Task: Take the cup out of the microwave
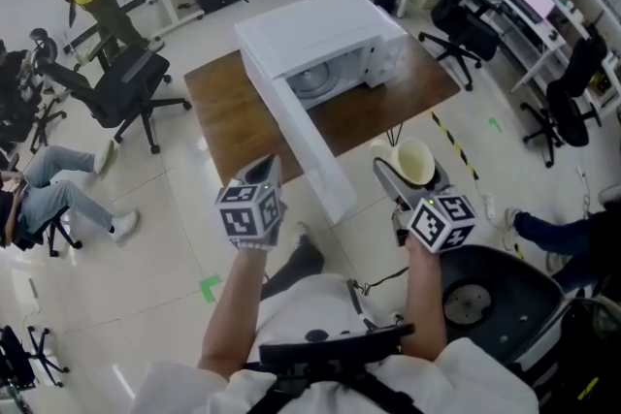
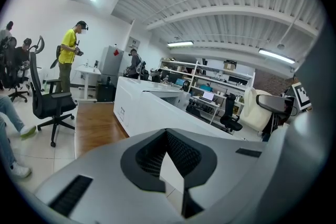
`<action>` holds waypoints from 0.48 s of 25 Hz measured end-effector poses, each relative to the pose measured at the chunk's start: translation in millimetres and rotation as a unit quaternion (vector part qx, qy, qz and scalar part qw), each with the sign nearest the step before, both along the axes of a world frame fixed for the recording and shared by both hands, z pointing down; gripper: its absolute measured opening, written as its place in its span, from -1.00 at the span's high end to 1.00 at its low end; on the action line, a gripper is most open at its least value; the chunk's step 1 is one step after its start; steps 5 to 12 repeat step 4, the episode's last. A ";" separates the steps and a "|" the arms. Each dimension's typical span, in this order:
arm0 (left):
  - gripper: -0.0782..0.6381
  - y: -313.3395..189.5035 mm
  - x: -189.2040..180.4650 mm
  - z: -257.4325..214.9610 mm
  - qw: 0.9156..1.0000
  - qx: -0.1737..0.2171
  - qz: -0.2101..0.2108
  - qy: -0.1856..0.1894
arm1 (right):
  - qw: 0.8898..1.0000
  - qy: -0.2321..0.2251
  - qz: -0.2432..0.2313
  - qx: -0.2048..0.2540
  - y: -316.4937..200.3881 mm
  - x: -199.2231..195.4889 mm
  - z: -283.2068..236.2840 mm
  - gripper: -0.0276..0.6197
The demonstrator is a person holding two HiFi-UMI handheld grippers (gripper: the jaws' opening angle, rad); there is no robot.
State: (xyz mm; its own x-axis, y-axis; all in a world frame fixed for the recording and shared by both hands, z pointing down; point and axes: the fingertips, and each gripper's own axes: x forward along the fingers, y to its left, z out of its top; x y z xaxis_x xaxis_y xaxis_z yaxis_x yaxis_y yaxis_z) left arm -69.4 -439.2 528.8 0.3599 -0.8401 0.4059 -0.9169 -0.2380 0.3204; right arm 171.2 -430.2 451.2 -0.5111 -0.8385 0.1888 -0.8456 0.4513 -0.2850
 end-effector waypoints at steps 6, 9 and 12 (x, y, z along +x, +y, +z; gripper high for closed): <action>0.79 -1.6 0.8 0.0 1.000 0.002 0.001 -0.001 | 1.000 -0.004 0.004 -0.004 -0.1 1.4 1.8 -0.59; 0.79 -1.6 0.8 0.0 1.000 0.002 0.001 -0.001 | 1.000 -0.004 0.004 -0.004 -0.1 1.4 1.8 -0.59; 0.79 -1.6 0.8 0.0 1.000 0.002 0.001 -0.001 | 1.000 -0.004 0.004 -0.004 -0.1 1.4 1.8 -0.59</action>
